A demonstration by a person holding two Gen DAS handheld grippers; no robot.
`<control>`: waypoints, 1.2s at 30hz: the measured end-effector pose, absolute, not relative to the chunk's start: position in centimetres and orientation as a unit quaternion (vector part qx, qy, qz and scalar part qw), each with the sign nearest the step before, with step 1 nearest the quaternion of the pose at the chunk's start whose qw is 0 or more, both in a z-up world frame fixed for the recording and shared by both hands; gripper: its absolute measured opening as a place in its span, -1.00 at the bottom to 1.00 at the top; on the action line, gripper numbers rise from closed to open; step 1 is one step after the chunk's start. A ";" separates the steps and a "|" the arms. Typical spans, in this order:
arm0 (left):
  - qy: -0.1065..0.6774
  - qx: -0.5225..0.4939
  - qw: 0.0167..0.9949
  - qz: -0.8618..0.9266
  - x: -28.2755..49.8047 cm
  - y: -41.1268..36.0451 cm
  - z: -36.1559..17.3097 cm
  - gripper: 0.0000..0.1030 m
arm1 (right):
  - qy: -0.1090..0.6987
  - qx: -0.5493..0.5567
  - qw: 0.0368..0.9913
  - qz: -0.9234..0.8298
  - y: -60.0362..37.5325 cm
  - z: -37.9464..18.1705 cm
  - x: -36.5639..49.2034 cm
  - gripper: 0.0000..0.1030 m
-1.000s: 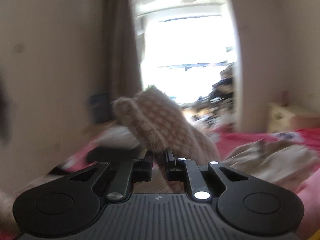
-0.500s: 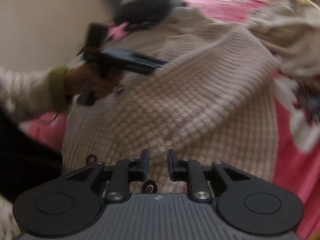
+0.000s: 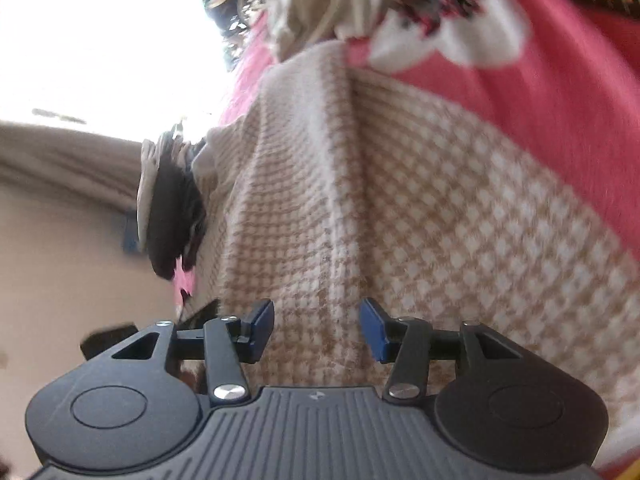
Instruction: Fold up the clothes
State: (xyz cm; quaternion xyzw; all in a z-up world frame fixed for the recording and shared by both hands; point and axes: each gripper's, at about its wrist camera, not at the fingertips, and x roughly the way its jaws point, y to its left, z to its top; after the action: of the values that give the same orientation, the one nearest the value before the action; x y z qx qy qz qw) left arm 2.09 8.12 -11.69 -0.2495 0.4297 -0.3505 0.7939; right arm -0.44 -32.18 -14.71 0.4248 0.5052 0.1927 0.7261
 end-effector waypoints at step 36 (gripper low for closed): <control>0.429 -0.278 0.796 -0.323 -1.1 6.8 -9.4 -0.72 | 0.456 0.425 0.742 0.246 -27.6 -15.1 -4.6 -0.61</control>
State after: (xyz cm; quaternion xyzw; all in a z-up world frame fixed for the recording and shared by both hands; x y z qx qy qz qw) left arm -1.08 6.82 -9.37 -0.2776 0.4293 -0.3231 0.7964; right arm -4.58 -27.60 -15.13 0.4254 0.4561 0.2455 0.7421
